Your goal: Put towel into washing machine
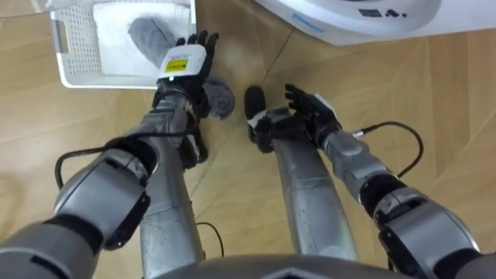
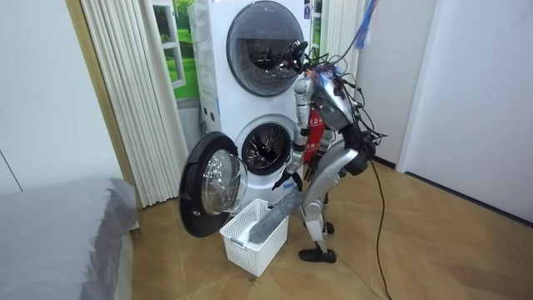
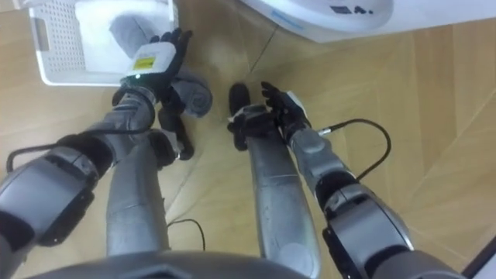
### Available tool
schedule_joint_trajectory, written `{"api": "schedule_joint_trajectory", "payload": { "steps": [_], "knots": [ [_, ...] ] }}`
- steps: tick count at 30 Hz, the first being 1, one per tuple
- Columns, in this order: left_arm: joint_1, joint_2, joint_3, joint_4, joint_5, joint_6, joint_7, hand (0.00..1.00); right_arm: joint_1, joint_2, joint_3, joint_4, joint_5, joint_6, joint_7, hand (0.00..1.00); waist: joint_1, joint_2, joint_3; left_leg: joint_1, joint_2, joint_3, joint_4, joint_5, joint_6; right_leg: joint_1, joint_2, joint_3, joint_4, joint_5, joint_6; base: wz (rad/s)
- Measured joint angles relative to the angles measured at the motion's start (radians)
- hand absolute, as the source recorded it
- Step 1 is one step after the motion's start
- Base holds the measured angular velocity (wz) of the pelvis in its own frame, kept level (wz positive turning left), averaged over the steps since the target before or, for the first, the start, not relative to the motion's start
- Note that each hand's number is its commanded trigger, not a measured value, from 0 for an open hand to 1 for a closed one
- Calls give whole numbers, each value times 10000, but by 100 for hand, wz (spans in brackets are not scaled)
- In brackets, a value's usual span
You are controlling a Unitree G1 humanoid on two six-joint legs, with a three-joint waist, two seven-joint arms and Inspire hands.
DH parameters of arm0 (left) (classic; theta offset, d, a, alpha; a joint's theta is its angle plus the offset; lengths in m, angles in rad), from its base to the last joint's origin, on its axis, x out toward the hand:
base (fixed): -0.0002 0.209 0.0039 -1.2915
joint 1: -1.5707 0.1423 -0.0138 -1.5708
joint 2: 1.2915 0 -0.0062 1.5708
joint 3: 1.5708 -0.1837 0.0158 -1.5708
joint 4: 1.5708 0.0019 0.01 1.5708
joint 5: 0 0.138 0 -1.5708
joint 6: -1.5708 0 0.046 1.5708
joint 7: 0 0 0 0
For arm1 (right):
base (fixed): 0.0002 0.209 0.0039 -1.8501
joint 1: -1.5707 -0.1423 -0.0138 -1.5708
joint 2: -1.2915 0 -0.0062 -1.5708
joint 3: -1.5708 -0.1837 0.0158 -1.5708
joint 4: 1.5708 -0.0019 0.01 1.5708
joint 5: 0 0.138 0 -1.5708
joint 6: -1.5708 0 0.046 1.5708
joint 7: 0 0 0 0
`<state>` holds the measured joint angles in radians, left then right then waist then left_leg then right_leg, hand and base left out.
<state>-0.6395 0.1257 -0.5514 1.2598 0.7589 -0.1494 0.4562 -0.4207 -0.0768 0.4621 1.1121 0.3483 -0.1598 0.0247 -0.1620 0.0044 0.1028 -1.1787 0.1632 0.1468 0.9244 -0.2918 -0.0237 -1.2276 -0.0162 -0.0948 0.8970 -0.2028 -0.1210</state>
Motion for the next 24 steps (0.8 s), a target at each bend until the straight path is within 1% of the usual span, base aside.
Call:
{"api": "schedule_joint_trajectory", "payload": {
  "steps": [3, 7, 11, 12, 13, 14, 15, 16, 17, 19, 21, 22, 24],
  "knots": [
    [-3, -61, -333, 121, -8, 55, 9, 0, -34, -34, 206, -19, 438, -17, -4, 0, -11, 0, 0, -88, 21, 8, 219, -130, 42, -93, 1, 39, 175, -78, 48, -4],
    [20, -200, -572, 197, 51, 165, -66, 0, -57, -26, 267, -21, 682, -48, 8, 0, 1, 0, 0, -168, 64, 65, 363, -234, 91, -169, 46, 127, 252, -142, 132, -6],
    [-73, -202, -774, 184, 211, 177, -544, 0, -330, -23, 272, 66, 795, -47, 124, 0, 9, -3, -1, -528, 70, 151, 551, -311, 141, -579, 32, 190, 453, -152, 150, -3],
    [-63, -182, -951, 185, 211, 182, -742, 15, -407, -30, 268, 98, 905, -47, 171, 0, 11, -2, -2, -653, 69, 148, 588, -319, 139, -707, 17, 181, 491, -153, 147, 0],
    [-62, -165, -1064, 185, 199, 183, -866, 27, -441, -35, 268, 109, 960, -47, 210, 0, 9, -2, -1, -706, 70, 142, 606, -320, 140, -757, 10, 171, 503, -155, 143, 0],
    [-96, -143, -1353, 187, 182, 195, -1195, 53, -539, -30, 269, 198, 974, -34, 249, 0, 5, -2, -2, -812, 69, 116, 662, -329, 145, -853, -10, 143, 558, -173, 118, 4],
    [-106, -133, -1624, 190, 183, 215, -1554, 62, -661, -18, 269, 329, 973, -13, 322, 0, -17, -2, -1, -882, 69, 98, 701, -331, 149, -913, -13, 138, 599, -194, 117, 3],
    [-101, -130, -1729, 191, 182, 229, -1739, 74, -730, 0, 272, 418, 956, -6, 363, 0, -18, -3, -2, -902, 69, 96, 702, -329, 153, -933, -14, 137, 601, -196, 117, 0],
    [-96, -134, -1928, 183, 183, 302, -2052, 100, -778, 6, 271, 491, 909, -4, 401, 0, -12, -5, -3, -916, 63, 101, 693, -329, 154, -953, -16, 145, 598, -201, 122, 0],
    [-58, -131, -1997, 185, 186, 400, -2518, 100, -790, 13, 256, 501, 795, -12, 419, 0, -32, -6, -4, -916, 57, 112, 677, -331, 160, -958, -27, 148, 593, -211, 124, 0],
    [-204, -131, -2004, 197, 134, 512, -3188, 100, -811, 15, 256, 506, 805, 0, 421, 0, -38, -10, -6, -915, 42, 123, 652, -316, 185, -969, -40, 155, 586, -217, 131, 0],
    [-250, -129, -2004, 198, 120, 547, -3344, 100, -812, 16, 256, 508, 806, 0, 421, 0, -39, -10, -7, -912, 42, 125, 646, -313, 191, -967, -40, 156, 577, -217, 131, 0],
    [-320, -102, -2041, 224, -120, 597, -3917, 100, -819, 44, 264, 520, 805, 0, 426, 0, -67, -21, -14, -873, 41, 154, 624, -310, 196, -958, -26, 190, 569, -217, 131, -2]
  ]
}}
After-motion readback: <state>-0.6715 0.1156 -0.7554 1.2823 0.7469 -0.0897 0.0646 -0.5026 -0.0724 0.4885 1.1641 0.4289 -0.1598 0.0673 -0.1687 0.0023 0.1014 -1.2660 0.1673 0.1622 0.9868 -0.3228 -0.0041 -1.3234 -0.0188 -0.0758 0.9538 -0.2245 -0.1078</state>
